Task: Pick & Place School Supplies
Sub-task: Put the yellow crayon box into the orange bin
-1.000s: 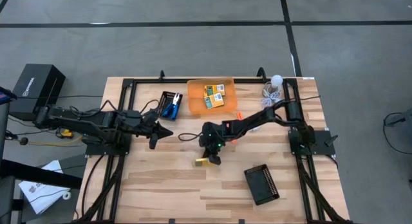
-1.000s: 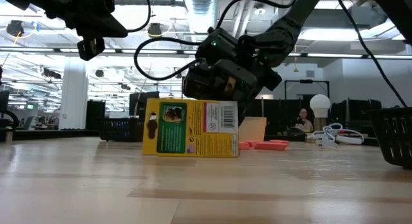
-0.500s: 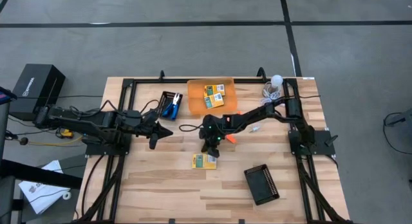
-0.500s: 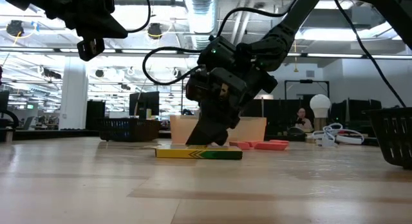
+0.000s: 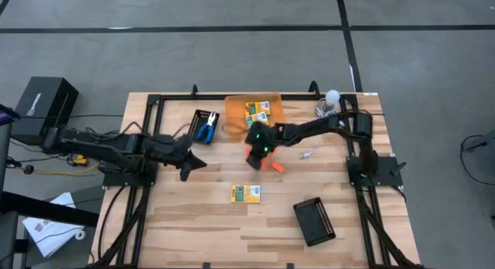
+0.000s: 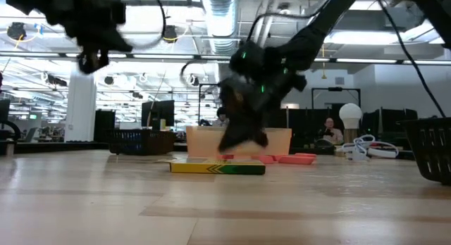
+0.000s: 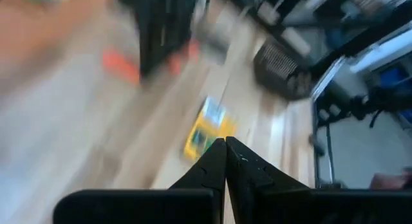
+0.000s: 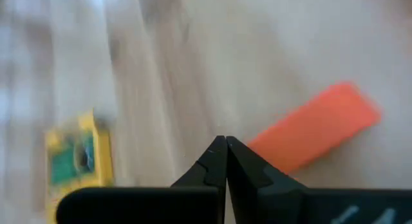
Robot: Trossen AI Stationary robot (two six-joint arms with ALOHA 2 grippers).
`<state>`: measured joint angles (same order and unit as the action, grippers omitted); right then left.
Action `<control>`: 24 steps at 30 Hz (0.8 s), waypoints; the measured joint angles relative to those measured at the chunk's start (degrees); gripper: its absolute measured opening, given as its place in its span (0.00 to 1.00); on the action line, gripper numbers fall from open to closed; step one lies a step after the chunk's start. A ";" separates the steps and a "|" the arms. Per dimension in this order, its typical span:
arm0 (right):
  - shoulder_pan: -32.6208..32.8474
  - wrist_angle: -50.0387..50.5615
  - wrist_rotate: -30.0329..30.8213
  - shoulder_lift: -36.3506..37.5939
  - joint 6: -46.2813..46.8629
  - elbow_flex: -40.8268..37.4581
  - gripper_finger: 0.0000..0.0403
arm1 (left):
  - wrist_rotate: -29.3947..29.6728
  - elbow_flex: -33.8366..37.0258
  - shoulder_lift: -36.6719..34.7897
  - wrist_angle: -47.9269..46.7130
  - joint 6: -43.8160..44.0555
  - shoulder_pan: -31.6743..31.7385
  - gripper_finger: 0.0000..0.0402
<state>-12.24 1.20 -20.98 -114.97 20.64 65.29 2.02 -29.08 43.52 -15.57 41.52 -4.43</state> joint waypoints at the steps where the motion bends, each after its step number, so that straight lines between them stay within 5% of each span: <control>1: -0.18 -0.20 -0.03 1.87 0.96 0.02 0.00 | -0.75 0.50 1.14 -0.50 2.12 -0.10 0.01; 7: 0.16 -1.67 -1.98 13.48 6.09 0.26 0.09 | -3.10 4.26 9.43 3.47 7.44 -0.33 0.10; 17: 0.16 -0.91 -0.01 31.93 9.40 0.48 0.34 | -3.90 5.47 26.28 24.56 13.71 -0.33 0.35; 24: 0.03 2.44 2.22 39.73 8.54 0.53 0.44 | -8.92 5.51 40.04 38.28 19.94 -0.35 0.40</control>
<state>-12.21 3.64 -18.76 -75.24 29.18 65.82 -6.90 -23.58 83.56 22.71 61.46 -4.78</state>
